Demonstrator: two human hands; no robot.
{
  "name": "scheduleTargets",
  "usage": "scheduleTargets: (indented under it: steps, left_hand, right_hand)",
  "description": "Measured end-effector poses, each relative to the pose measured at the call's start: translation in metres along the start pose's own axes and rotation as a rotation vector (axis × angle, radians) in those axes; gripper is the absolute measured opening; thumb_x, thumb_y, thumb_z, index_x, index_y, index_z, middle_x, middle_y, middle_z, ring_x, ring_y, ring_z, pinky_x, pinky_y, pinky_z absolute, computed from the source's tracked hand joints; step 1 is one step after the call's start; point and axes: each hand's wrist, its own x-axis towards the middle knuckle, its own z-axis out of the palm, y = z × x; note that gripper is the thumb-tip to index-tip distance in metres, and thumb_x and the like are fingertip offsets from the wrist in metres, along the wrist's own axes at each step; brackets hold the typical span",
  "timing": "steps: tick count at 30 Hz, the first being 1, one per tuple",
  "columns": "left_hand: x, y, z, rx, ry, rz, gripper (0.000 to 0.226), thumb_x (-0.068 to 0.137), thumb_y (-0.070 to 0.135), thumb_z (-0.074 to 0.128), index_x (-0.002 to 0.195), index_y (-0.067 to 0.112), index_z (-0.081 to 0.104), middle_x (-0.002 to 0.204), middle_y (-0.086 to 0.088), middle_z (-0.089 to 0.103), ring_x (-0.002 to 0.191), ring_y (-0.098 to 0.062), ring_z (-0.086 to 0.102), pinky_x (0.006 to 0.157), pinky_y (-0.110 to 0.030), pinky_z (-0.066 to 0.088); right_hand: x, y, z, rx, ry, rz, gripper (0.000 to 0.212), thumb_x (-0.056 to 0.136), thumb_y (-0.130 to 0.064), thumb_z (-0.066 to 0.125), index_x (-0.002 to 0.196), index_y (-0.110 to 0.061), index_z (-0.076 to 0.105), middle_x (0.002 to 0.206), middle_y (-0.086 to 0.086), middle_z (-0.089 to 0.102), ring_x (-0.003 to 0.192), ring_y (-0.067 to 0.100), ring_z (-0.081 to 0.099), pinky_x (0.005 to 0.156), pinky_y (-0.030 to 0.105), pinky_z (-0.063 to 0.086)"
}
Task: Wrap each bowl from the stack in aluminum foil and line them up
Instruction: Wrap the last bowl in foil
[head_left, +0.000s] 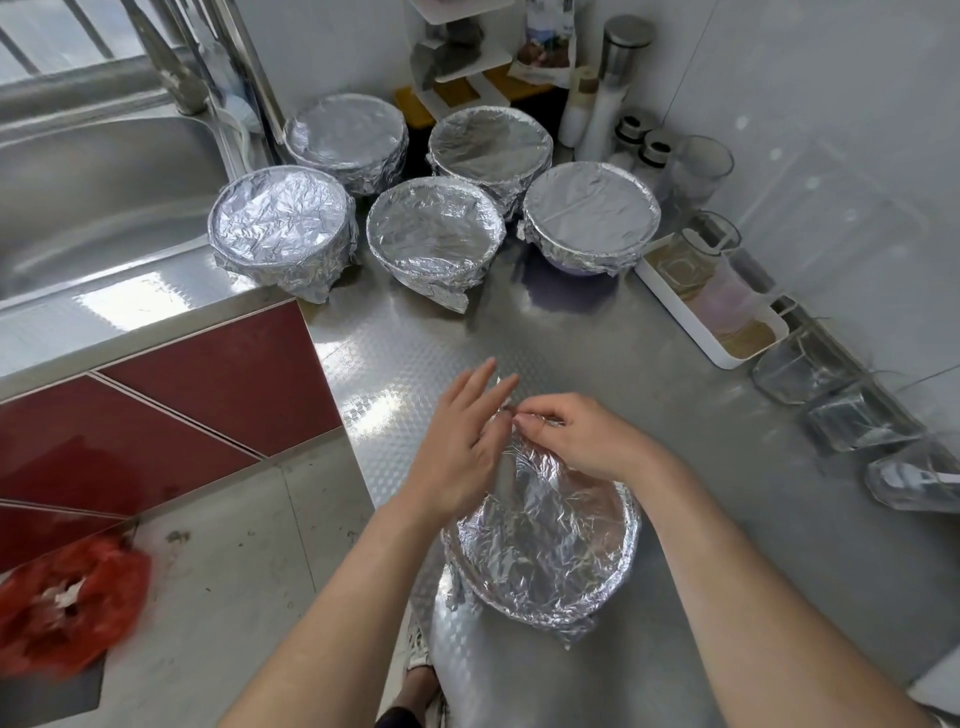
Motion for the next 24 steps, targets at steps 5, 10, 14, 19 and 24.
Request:
scheduleTargets:
  steps: [5,10,14,19,24]
  left_hand:
    - [0.013,0.003,-0.010,0.102,-0.104,-0.015,0.052,0.093,0.041,0.030,0.129,0.022,0.062,0.127,0.000,0.064,0.121,-0.019,0.051,0.105,-0.035,0.036]
    - [0.000,-0.006,-0.019,0.212,-0.121,-0.125,0.049,0.101,0.050,0.032,0.104,0.021,0.072,0.111,0.000,0.062,0.105,-0.018,0.053,0.092,-0.034,0.039]
    - [-0.017,-0.012,-0.019,-0.177,-0.155,-0.265,0.042,0.098,0.049,0.045,0.128,0.024,0.061,0.121,0.001,0.059,0.076,-0.003,0.062,0.077,-0.021,0.043]
    - [-0.038,-0.018,-0.015,-0.343,-0.115,-0.320,0.042,0.099,0.045,0.045,0.137,0.029,0.053,0.126,0.003,0.063,0.109,-0.006,0.060,0.085,-0.010,0.041]
    - [-0.048,-0.008,-0.003,-0.339,0.044,-0.328,0.048,0.101,0.044,0.043,0.070,0.009,0.055,0.057,0.004,0.047,0.052,-0.011,0.041,0.058,-0.028,0.036]
  right_hand:
    - [-0.008,0.005,-0.003,0.167,0.069,0.008,0.024,0.096,-0.027,0.058,0.118,-0.021,0.066,0.078,-0.026,0.064,0.072,-0.011,0.058,0.071,0.013,0.045]
    - [-0.026,0.028,0.001,0.231,0.141,0.061,0.033,0.095,-0.034,0.059,0.127,-0.028,0.062,0.112,-0.016,0.065,0.104,0.001,0.060,0.097,0.034,0.050]
    - [-0.042,0.040,0.013,0.342,0.292,0.068,0.023,0.096,-0.027,0.057,0.117,-0.036,0.062,0.107,-0.009,0.069,0.091,0.003,0.063,0.080,0.015,0.047]
    - [-0.060,0.047,0.019,0.492,0.444,0.102,0.037,0.098,-0.029,0.052,0.135,-0.026,0.054,0.129,-0.012,0.055,0.112,-0.005,0.053,0.091,0.007,0.039]
    - [-0.066,0.044,0.036,0.688,0.506,0.182,0.037,0.102,-0.026,0.045,0.135,-0.013,0.055,0.137,-0.002,0.056,0.126,0.007,0.050,0.112,0.028,0.035]
